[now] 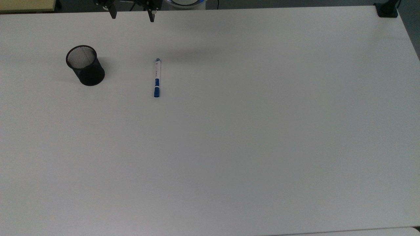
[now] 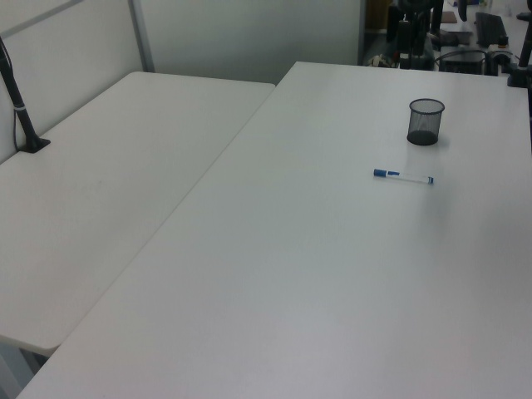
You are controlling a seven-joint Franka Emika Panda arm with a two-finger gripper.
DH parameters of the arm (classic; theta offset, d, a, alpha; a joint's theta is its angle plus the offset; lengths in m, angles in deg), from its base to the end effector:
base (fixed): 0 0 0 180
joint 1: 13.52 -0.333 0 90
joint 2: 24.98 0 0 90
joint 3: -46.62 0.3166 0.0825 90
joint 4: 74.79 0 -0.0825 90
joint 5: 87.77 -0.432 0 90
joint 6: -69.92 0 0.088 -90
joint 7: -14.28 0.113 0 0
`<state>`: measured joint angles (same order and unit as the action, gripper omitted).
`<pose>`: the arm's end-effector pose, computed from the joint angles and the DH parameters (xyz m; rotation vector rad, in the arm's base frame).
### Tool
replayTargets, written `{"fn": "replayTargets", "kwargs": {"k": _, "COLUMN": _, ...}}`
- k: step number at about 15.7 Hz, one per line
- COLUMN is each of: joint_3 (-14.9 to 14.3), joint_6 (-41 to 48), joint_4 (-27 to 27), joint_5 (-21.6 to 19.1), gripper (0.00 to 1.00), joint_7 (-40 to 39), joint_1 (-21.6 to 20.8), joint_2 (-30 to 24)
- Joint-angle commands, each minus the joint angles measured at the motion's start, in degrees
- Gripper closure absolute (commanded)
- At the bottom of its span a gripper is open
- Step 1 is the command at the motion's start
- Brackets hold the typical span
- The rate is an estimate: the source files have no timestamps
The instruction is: Insert the marker
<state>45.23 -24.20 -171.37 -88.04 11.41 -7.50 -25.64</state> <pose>0.5965 -0.0771 0.5723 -3.1310 0.1247 0.0483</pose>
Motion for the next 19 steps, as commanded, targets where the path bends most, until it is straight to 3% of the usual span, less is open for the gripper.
{"fn": "replayTargets", "kwargs": {"k": 1, "joint_3": 0.94, "joint_6": 1.65, "joint_4": -0.45, "joint_5": 1.06, "gripper": 0.0, "joint_7": 0.5, "joint_1": 0.57, "joint_2": -0.83}}
{"fn": "replayTargets", "kwargs": {"k": 19, "joint_3": 0.85, "joint_6": 0.51, "joint_4": 0.08, "joint_5": 1.06, "gripper": 0.0, "joint_7": 0.32, "joint_1": 0.75, "joint_2": -0.04}}
